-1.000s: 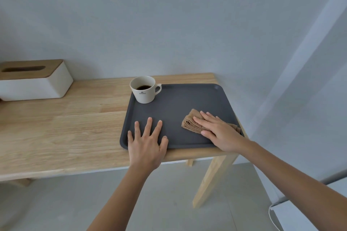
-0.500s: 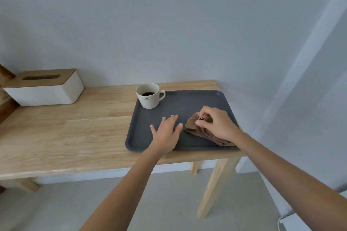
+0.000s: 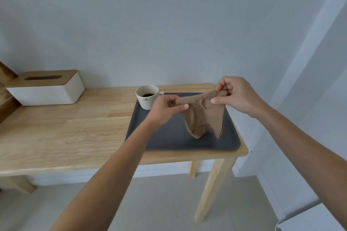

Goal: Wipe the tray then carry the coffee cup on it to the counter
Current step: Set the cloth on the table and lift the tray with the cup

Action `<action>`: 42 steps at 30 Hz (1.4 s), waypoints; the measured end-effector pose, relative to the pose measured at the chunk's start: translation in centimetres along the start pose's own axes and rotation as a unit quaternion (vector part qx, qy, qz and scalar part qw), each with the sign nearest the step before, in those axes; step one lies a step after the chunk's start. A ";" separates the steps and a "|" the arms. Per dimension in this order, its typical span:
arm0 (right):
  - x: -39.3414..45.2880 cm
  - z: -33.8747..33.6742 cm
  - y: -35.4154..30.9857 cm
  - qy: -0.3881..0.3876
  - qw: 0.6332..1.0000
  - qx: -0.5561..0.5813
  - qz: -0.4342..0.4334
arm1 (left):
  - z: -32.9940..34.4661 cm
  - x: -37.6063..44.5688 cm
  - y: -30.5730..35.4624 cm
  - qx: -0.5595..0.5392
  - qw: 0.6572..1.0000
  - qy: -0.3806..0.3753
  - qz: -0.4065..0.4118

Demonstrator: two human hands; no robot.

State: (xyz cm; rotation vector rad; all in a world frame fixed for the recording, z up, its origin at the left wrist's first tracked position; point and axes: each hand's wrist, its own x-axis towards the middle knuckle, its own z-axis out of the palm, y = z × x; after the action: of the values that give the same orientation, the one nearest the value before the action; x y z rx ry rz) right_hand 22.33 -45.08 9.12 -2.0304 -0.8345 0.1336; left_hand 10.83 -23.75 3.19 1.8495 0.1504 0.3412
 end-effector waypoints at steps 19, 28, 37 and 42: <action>4.9 20.9 -11.5 -0.155 0.969 0.188 -0.035 | -20.3 -9.0 -1.6 0.116 0.941 0.318 -0.007; 4.1 28.4 -8.0 -0.226 0.946 -0.192 -0.131 | -20.9 -9.8 -9.8 0.414 0.878 0.093 -0.220; 4.0 26.9 -5.4 -0.172 0.967 -0.082 -0.168 | -18.9 -8.9 -10.3 0.477 0.845 0.008 -0.242; 8.3 22.4 -2.4 0.114 0.993 0.034 -0.020 | -15.3 -2.3 -6.1 0.197 0.965 0.090 -0.147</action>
State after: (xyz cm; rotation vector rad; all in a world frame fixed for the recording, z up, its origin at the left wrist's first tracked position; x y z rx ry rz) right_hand 18.57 -23.24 -0.23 -1.9206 -0.7164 -0.0909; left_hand 4.32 -8.51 1.10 2.1468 0.6507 0.2846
